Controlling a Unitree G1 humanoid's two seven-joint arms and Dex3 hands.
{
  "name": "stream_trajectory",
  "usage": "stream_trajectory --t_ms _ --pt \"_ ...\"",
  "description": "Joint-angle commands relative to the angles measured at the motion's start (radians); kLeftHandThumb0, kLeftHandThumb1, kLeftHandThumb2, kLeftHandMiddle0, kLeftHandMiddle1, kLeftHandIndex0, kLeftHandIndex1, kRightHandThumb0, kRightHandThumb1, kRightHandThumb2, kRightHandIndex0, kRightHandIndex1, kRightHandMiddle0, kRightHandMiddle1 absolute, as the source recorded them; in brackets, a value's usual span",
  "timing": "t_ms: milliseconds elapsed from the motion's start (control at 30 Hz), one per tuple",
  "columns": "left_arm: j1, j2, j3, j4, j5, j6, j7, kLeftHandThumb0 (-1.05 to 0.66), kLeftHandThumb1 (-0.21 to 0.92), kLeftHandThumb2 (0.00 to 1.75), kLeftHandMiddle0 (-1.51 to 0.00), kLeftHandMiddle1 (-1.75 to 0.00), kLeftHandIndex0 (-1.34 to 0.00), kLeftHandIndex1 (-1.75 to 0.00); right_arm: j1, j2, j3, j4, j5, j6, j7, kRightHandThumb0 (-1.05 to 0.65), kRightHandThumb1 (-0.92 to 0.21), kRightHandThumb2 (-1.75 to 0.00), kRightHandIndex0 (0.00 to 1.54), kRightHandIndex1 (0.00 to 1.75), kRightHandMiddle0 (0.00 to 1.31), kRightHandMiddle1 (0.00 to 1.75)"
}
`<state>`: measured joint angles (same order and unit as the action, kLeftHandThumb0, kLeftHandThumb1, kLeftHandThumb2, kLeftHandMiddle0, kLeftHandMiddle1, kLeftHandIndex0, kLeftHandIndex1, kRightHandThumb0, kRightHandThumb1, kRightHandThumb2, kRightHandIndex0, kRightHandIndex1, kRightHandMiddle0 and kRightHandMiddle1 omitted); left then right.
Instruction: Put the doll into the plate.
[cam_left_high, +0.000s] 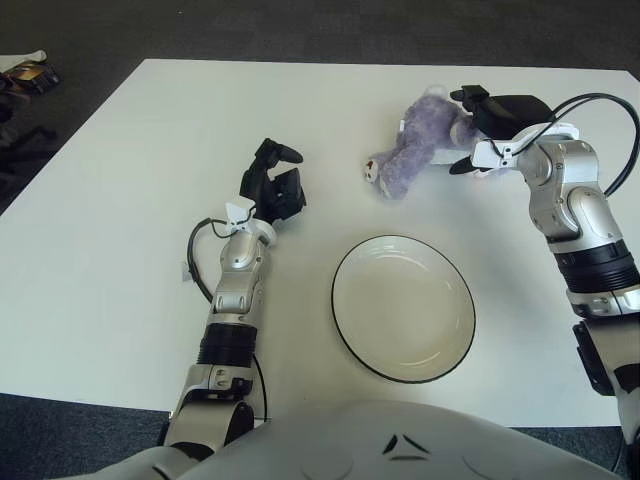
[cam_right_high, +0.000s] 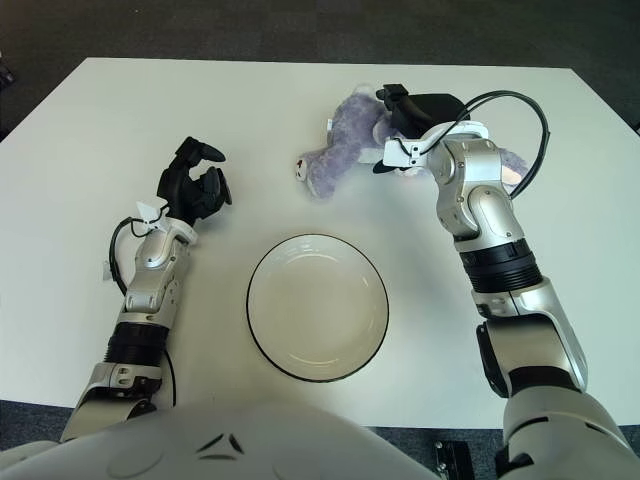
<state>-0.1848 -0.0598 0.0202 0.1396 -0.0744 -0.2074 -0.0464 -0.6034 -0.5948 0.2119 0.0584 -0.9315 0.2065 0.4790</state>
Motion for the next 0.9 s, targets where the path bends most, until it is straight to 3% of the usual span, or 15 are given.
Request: stream_trajectory --t_ms 0,467,867 --pt "0.052 -0.008 -0.001 0.042 -0.011 -0.012 -0.009 -0.38 0.67 0.86 -1.09 -1.75 -0.34 -1.75 -0.034 0.0 0.013 0.051 0.01 -0.001 -0.022 -1.05 -0.8 -0.15 0.52 1.75 0.0 0.42" --pt "0.054 -0.007 0.0 0.036 -0.02 -0.007 -0.012 -0.38 0.67 0.86 -1.12 -1.75 -0.35 -1.75 -0.086 0.005 0.035 0.19 0.029 -0.012 -0.129 -1.05 -0.81 -0.13 0.68 1.75 0.0 0.39" --pt "0.056 -0.006 0.0 0.035 -0.017 -0.01 -0.01 -0.38 0.66 0.87 -1.12 -1.75 -0.35 -1.75 -0.073 -0.004 0.025 0.225 0.069 -0.064 -0.282 -1.05 -0.83 -0.12 0.87 1.75 0.0 0.42"
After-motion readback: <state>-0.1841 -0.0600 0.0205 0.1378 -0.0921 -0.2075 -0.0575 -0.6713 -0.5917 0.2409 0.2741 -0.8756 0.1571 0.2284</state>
